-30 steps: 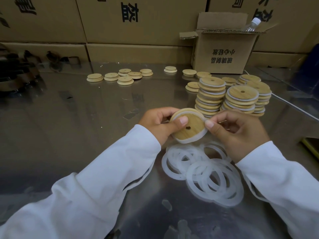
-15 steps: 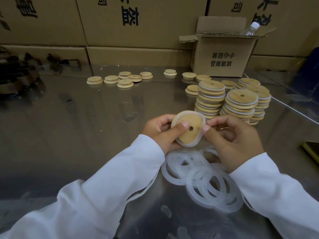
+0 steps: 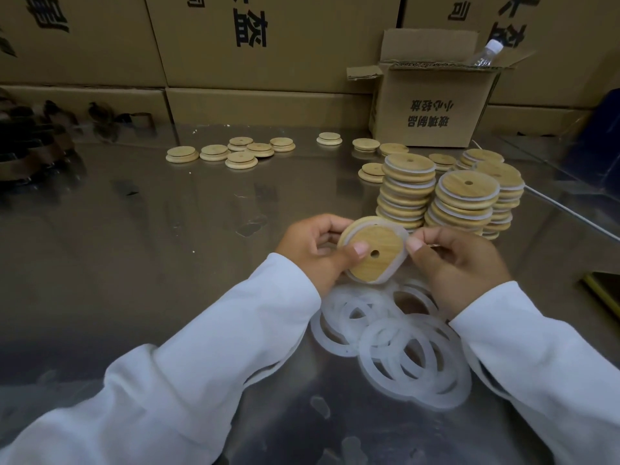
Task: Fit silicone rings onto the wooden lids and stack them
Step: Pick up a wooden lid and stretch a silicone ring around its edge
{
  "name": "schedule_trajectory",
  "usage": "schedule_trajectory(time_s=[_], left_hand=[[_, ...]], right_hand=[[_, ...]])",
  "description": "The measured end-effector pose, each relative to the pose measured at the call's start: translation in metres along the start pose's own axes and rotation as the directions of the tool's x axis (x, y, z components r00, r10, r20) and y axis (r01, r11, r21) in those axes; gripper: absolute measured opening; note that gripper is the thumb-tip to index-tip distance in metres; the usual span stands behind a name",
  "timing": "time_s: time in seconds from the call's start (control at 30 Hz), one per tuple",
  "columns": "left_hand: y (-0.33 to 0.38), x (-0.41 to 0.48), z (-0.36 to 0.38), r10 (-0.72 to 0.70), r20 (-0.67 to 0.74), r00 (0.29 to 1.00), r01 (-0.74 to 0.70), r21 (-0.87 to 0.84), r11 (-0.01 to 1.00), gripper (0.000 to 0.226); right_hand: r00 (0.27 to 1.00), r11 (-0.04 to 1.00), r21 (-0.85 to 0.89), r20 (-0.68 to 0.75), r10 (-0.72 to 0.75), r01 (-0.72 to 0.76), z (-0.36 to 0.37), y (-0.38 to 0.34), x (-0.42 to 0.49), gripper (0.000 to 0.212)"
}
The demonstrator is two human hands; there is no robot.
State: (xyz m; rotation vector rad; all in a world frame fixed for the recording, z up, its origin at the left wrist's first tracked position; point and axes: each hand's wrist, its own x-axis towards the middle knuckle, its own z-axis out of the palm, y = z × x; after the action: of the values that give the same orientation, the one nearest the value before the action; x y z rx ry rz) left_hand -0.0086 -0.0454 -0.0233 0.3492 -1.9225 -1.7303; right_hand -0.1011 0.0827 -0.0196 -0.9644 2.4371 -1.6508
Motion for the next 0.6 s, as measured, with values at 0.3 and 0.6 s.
schedule_trajectory(time_s=[0.3, 0.6], left_hand=[[-0.004, 0.002, -0.001, -0.023, -0.067, 0.998, 0.016, -0.102, 0.995, 0.015], [-0.003, -0.001, 0.005, -0.094, -0.151, 0.984, 0.068, -0.170, 0.983, 0.012]], right_hand=[[0.999, 0.992, 0.119, 0.019, -0.032, 0.030, -0.003, -0.003, 0.000, 0.020], [1.000, 0.970, 0.242, -0.011, -0.019, 0.021, 0.007, -0.002, -0.005, 0.010]])
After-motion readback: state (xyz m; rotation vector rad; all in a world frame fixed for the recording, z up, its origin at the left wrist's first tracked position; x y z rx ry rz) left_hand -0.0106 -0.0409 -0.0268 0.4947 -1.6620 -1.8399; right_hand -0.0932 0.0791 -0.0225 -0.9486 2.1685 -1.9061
